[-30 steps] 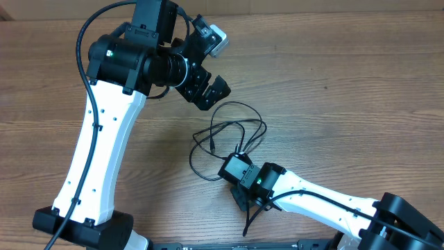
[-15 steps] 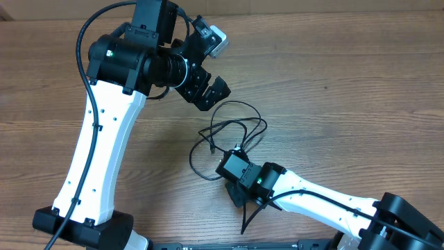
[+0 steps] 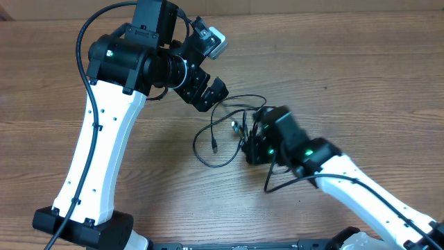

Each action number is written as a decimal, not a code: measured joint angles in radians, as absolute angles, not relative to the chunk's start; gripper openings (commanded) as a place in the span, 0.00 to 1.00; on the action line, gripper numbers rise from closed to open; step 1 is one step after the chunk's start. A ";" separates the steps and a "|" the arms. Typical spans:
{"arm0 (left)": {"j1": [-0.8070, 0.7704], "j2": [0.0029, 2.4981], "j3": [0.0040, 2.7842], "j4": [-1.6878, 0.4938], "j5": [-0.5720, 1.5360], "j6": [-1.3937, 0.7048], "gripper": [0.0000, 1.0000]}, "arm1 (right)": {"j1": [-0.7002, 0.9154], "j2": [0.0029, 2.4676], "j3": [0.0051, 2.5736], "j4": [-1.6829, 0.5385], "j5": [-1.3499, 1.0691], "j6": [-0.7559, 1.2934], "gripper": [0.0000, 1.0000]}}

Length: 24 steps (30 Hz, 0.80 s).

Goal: Untangle cables
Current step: 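Grasp the cable loops with the right gripper and lift them up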

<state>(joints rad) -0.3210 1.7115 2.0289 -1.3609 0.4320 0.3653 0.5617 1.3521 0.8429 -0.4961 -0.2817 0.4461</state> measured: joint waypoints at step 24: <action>-0.321 1.711 2.029 -1.378 0.556 0.334 1.00 | 0.223 1.338 0.834 0.283 -0.728 1.307 0.04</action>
